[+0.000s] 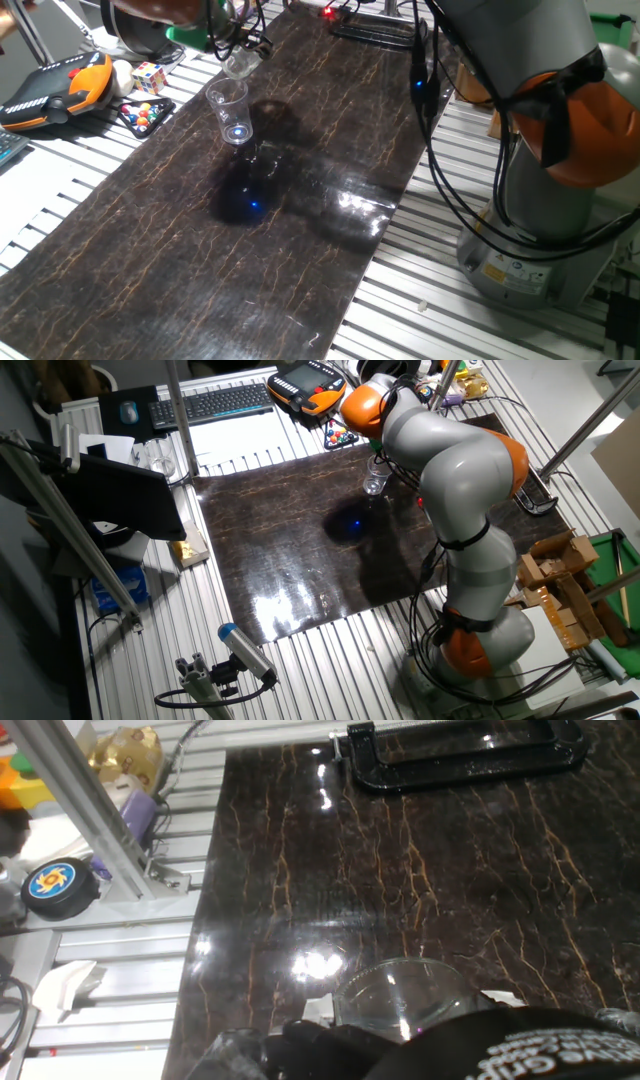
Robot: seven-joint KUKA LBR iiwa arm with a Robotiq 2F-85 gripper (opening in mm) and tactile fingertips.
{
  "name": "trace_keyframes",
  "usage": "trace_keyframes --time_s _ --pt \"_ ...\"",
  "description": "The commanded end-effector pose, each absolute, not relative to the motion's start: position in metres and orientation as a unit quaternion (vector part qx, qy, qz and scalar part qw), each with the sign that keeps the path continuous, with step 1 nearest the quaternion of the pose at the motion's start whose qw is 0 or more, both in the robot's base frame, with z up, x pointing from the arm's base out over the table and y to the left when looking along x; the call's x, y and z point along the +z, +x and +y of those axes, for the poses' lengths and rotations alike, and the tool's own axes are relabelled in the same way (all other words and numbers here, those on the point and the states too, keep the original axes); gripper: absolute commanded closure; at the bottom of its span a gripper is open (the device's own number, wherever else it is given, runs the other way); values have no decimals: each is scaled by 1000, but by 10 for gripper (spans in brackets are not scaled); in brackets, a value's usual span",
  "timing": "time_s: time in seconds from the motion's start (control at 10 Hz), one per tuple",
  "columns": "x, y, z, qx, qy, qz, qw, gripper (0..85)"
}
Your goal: Pour the water from one cup into another empty cup
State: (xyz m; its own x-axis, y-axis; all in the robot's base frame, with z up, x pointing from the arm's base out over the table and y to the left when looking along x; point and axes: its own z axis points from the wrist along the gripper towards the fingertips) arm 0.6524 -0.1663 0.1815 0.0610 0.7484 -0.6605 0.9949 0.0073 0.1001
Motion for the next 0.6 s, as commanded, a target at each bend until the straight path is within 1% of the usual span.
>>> trace_keyframes --time_s 0.0,0.5 --pt "182 652 -166 -218 670 650 286 843" --pt "183 651 -166 -228 663 647 300 843"
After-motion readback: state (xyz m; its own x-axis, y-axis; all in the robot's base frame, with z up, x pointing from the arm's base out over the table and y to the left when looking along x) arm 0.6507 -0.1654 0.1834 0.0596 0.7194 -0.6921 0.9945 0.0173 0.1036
